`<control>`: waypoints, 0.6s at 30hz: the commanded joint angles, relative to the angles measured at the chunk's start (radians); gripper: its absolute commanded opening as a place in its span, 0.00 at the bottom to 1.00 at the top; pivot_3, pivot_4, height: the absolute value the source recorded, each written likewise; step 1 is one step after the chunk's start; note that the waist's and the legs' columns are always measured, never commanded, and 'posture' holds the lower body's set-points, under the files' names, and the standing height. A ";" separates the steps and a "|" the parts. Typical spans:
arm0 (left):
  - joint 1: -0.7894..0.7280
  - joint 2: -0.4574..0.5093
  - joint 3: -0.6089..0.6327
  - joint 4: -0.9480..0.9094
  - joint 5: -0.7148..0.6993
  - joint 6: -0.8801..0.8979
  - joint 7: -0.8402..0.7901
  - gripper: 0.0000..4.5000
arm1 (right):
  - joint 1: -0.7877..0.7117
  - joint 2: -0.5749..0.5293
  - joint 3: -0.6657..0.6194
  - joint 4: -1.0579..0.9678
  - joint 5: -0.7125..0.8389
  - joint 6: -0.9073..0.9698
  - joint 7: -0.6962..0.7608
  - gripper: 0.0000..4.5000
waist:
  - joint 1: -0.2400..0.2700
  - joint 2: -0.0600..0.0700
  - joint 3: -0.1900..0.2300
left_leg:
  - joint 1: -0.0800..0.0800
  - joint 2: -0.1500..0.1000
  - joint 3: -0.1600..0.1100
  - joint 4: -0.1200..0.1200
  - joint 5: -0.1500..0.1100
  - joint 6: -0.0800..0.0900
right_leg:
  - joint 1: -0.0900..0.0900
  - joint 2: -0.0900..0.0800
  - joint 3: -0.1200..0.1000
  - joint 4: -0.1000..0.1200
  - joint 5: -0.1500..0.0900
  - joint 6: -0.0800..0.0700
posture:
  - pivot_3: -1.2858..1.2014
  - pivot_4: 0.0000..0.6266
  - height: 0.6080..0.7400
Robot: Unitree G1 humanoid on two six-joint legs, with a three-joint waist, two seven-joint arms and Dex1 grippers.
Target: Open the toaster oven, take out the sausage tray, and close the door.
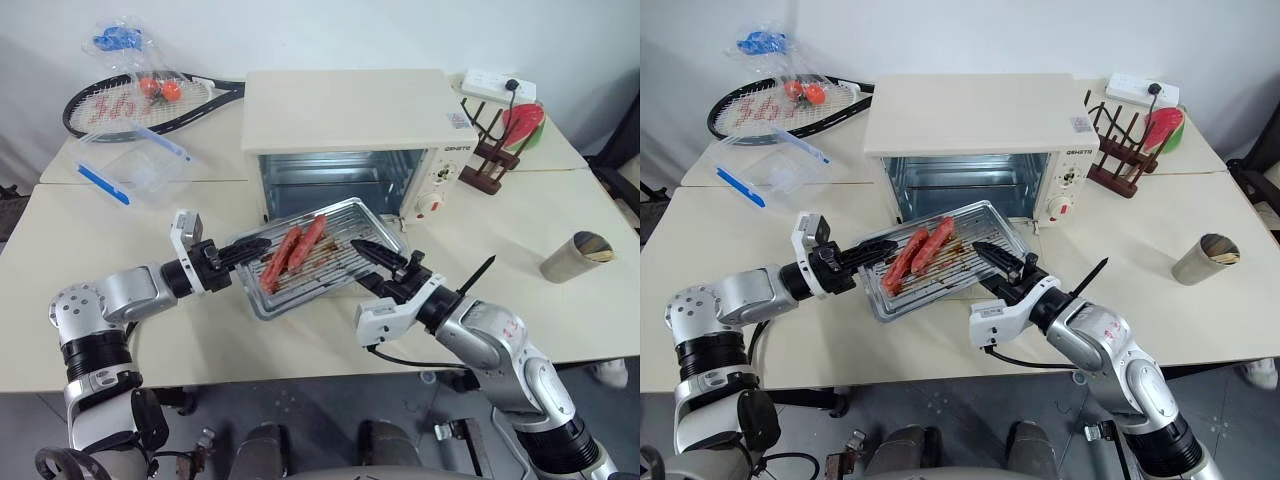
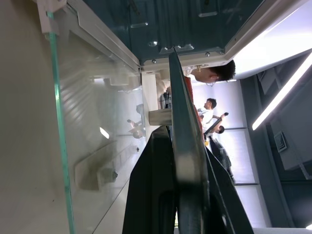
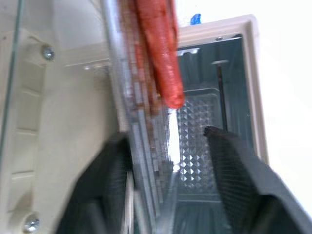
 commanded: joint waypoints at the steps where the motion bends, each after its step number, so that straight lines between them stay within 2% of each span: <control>1: 0.029 0.022 -0.040 -0.008 -0.056 -0.004 0.028 0.00 | -0.004 -0.014 -0.029 -0.066 0.114 -0.012 0.044 0.54 | -0.001 0.000 0.000 | 0.000 0.000 0.000 0.000 0.000 0.000 | 0.000 0.000 0.000 0.000 0.000 0.000 | 0.52 0.24 1.00; 6: 0.056 0.081 -0.077 -0.003 -0.118 -0.017 0.025 0.00 | 0.045 -0.102 -0.037 -0.077 0.354 -0.002 0.213 0.54 | 0.001 0.000 0.000 | 0.000 0.000 0.000 0.000 0.000 0.000 | 0.000 0.000 0.000 0.000 0.000 0.000 | 0.52 0.24 1.00; 12: 0.088 0.159 -0.109 0.016 -0.175 -0.044 0.007 0.00 | 0.103 -0.230 -0.143 -0.045 0.617 0.020 0.343 0.54 | 0.002 0.000 0.000 | 0.001 0.000 -0.001 0.000 0.000 0.001 | 0.003 0.000 0.000 -0.002 0.000 0.000 | 0.52 0.24 1.00; 15: 0.110 0.181 -0.120 0.016 -0.196 -0.064 0.005 0.00 | 0.102 -0.279 -0.197 -0.008 0.709 0.018 0.391 0.54 | 0.004 0.000 0.000 | 0.005 0.000 -0.001 0.000 0.000 0.001 | 0.008 0.000 0.000 -0.005 0.000 0.000 | 0.52 0.24 1.00; 18: 0.117 0.182 -0.136 0.018 -0.211 -0.087 0.005 0.00 | 0.063 -0.275 -0.192 0.023 0.701 0.019 0.378 0.54 | 0.012 -0.001 0.001 | 0.011 0.000 -0.001 -0.002 -0.001 0.001 | 0.014 0.000 0.000 -0.007 0.000 0.000 | 0.52 0.24 1.00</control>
